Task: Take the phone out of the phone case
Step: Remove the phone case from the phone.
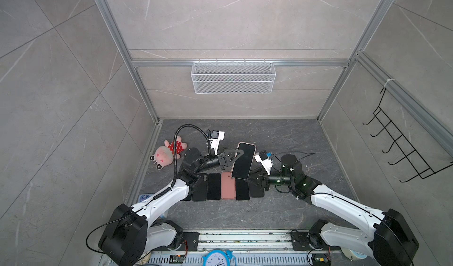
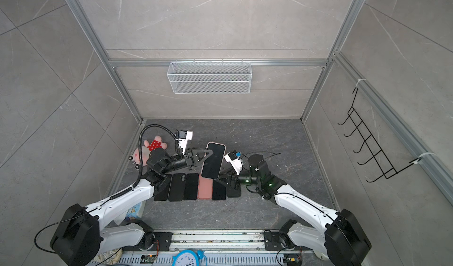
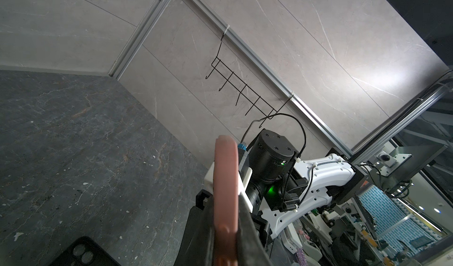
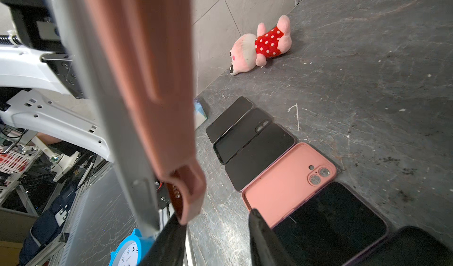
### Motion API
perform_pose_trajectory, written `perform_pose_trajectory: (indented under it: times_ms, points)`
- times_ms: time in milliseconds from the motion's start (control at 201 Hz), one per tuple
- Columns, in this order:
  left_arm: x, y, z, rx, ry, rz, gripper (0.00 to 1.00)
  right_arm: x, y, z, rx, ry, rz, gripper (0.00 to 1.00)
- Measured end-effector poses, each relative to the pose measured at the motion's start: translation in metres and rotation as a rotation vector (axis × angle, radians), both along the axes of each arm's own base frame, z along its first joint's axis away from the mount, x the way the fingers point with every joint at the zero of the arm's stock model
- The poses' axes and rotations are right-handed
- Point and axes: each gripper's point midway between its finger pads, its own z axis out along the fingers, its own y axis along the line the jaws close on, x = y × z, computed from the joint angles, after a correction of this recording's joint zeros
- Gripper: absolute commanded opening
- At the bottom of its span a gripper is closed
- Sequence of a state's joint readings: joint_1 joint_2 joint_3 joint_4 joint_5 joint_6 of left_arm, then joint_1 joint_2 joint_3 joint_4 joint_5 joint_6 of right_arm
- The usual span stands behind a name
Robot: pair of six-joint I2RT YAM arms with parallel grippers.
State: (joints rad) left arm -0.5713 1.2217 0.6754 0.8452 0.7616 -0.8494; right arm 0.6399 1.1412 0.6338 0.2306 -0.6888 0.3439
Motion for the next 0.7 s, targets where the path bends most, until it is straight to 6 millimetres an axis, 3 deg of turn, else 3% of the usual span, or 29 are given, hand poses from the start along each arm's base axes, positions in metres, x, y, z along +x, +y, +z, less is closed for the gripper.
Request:
perform_pose_trajectory:
  times_ms: [404,518,697]
  points:
    - [0.001,-0.002,0.001,-0.016,-0.001,-0.006,0.00,0.003,-0.004,0.005,0.042,0.054,0.021,0.51]
    - [-0.009,-0.009,-0.012,0.010,0.047,-0.064,0.00,0.020,-0.009,0.024,0.077,0.016,-0.029,0.51]
    - [-0.010,-0.009,-0.012,0.009,0.046,-0.064,0.00,0.023,-0.010,0.027,0.088,0.017,-0.035,0.48]
